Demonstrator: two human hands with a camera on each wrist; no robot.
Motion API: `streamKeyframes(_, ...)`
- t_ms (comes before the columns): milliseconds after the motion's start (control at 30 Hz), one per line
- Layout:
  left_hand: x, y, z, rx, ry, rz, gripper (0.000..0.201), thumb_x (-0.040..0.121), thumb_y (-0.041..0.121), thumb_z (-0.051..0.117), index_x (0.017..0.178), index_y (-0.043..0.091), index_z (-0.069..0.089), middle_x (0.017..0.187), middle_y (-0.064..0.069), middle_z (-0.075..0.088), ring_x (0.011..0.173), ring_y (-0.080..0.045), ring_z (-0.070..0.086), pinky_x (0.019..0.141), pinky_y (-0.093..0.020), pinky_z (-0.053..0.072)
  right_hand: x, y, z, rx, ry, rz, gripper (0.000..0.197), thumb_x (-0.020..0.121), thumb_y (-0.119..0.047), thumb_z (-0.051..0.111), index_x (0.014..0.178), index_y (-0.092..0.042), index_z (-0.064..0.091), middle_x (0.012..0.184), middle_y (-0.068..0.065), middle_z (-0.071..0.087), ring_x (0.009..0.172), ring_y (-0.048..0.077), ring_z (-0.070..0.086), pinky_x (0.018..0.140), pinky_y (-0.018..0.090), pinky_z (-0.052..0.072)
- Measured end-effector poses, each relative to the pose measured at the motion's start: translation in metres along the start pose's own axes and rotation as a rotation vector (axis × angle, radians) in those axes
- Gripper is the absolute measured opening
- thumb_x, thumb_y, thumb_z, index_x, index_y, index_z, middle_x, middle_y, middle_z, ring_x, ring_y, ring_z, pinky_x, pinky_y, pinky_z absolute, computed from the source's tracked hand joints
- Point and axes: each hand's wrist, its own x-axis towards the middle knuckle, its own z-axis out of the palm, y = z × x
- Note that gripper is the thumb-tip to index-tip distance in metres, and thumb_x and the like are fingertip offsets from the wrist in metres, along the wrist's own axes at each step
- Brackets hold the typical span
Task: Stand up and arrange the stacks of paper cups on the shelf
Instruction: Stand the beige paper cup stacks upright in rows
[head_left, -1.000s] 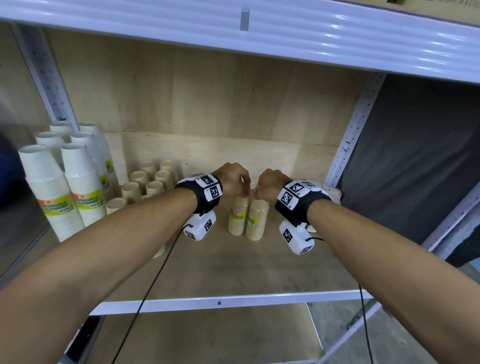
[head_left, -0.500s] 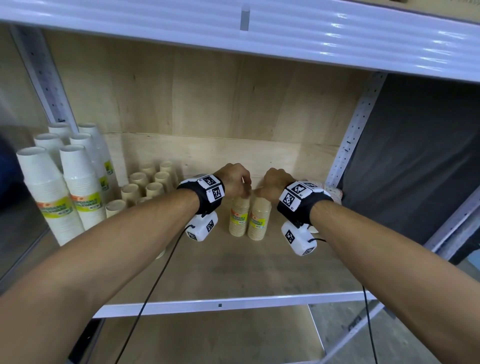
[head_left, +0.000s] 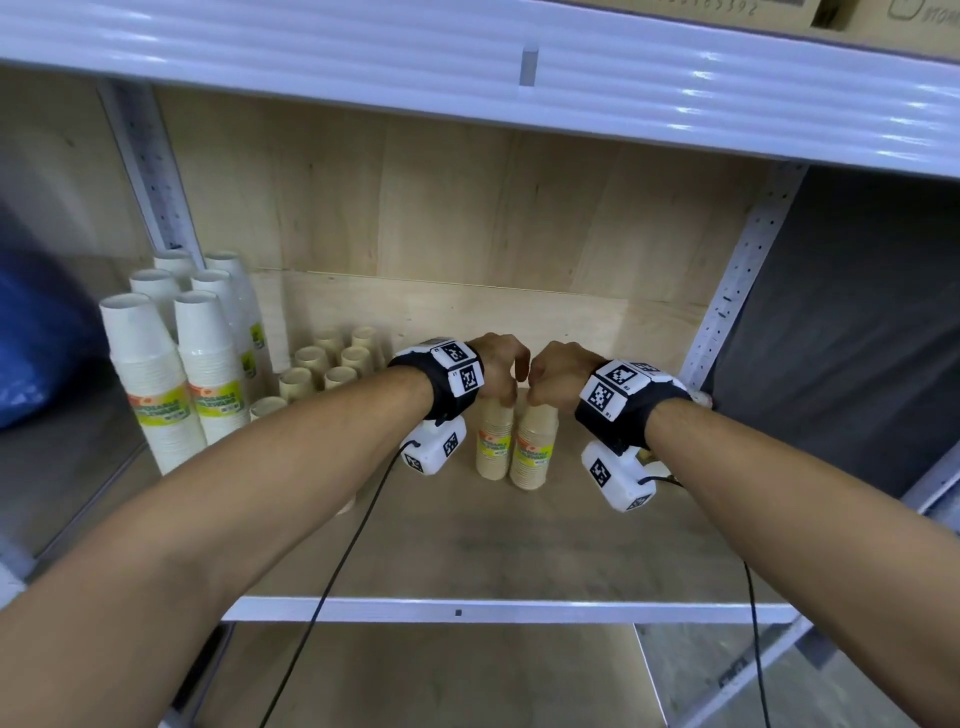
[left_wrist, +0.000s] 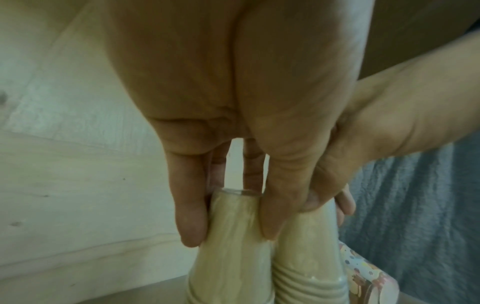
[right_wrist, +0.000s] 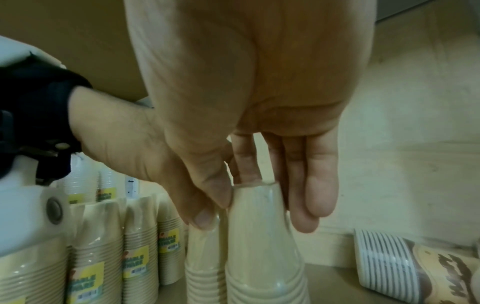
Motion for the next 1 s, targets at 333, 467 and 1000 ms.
streamKeyframes(333,-0.066,-0.014,-0.04,0.096,-0.136,-0.12,0.038,0.078,0.014,0.075,0.115,0.013,0.065,0.09,0.0,0.063,0.074,-0.016,0.062,0.062,-0.022,0.05,-0.02,-0.061,-0.015,-0.002,-0.09,-0.127,0.016,0.073,-0.025,0.071,0.08,-0.011,0.068,0.062,0.003,0.061,0.053,0.018,0.058,0.058,0.027,0.049)
streamKeyframes(467,-0.1,-0.035,-0.052,0.025,-0.158,-0.184,0.035,0.077,0.008,0.077,0.11,0.014,0.067,0.1,-0.007,0.066,0.067,-0.015,0.063,0.059,-0.024,0.055,-0.028,-0.095,-0.011,0.031,-0.177,-0.188,0.014,0.071,-0.02,0.071,0.077,-0.008,0.069,0.064,0.007,0.063,0.054,0.022,0.063,0.055,0.027,0.052)
streamKeyframes(1000,-0.213,-0.119,-0.051,-0.043,-0.102,-0.486,0.03,0.072,0.008,0.081,0.098,0.011,0.067,0.103,-0.014,0.067,0.087,-0.028,0.069,0.072,-0.034,0.061,-0.05,-0.197,0.033,0.054,-0.218,-0.479,0.016,0.077,-0.019,0.077,0.084,-0.005,0.071,0.066,0.004,0.063,0.052,0.019,0.062,0.056,0.029,0.053)
